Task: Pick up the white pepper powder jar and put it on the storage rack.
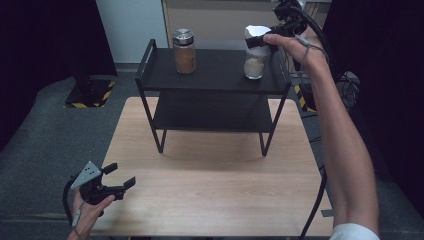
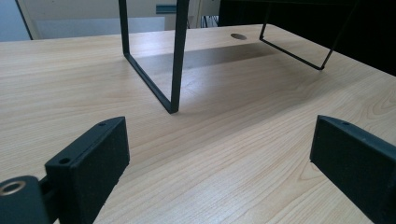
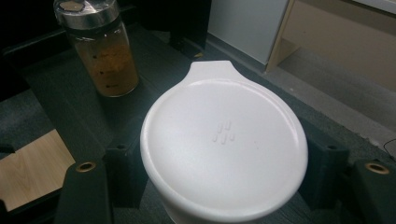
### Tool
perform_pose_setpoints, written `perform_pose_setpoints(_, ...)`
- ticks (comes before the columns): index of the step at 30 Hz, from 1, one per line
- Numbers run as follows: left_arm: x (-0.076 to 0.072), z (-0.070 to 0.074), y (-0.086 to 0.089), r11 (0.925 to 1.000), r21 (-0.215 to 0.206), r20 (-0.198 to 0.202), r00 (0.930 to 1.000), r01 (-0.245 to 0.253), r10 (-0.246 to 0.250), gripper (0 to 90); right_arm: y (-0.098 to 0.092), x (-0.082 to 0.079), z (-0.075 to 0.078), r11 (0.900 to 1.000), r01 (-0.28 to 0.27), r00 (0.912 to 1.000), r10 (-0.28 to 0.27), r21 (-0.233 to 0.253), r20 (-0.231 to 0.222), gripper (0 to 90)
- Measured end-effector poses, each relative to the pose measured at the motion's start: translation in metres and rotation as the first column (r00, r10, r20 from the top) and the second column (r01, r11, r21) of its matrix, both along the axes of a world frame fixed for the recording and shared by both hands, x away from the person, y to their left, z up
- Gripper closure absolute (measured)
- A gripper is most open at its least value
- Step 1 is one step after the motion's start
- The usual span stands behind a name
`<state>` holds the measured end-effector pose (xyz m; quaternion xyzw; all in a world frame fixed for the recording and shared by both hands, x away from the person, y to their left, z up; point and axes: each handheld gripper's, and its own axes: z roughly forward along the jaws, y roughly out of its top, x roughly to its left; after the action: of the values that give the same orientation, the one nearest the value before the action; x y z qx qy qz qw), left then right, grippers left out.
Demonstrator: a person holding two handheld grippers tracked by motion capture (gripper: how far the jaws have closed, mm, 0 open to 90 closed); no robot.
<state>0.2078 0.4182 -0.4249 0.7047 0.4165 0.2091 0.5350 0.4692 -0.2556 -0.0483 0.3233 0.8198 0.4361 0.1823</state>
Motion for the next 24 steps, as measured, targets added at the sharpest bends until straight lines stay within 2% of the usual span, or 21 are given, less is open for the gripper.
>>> perform_pose_setpoints(6,0.000,0.000,-0.001,1.0000,-0.002,0.000,1.0000,0.000,0.000,3.7,0.001,-0.002,-0.002,1.000,0.008,1.0000,-0.008,0.004,0.005,30.8)
perform_pose_setpoints(8,-0.001,-0.001,-0.001,0.9998,-0.017,0.008,1.0000,0.003,-0.003,3.6,-0.001,-0.003,-0.005,1.000,-0.007,0.9999,0.007,0.020,0.010,20.7)
perform_pose_setpoints(10,-0.003,0.001,-0.002,0.9999,-0.013,0.018,0.9998,0.009,-0.009,3.6,-0.004,-0.008,-0.010,0.998,0.010,0.9995,-0.011,0.059,0.030,8.5)
perform_pose_setpoints(13,-0.002,0.001,-0.003,0.9999,-0.008,0.017,0.9998,0.012,-0.012,3.6,-0.007,-0.018,-0.011,0.996,0.046,0.9948,-0.053,0.080,0.087,4.4)
perform_pose_setpoints(18,-0.002,0.000,0.000,0.9998,-0.017,0.015,0.9999,0.002,-0.002,3.6,-0.026,-0.032,-0.009,0.983,0.046,0.9892,-0.069,0.175,0.129,2.9)
perform_pose_setpoints(24,-0.001,0.001,-0.003,1.0000,0.000,0.018,0.9998,0.010,-0.010,3.6,-0.044,-0.053,-0.005,0.976,0.024,0.9825,-0.063,0.218,0.175,1.9)
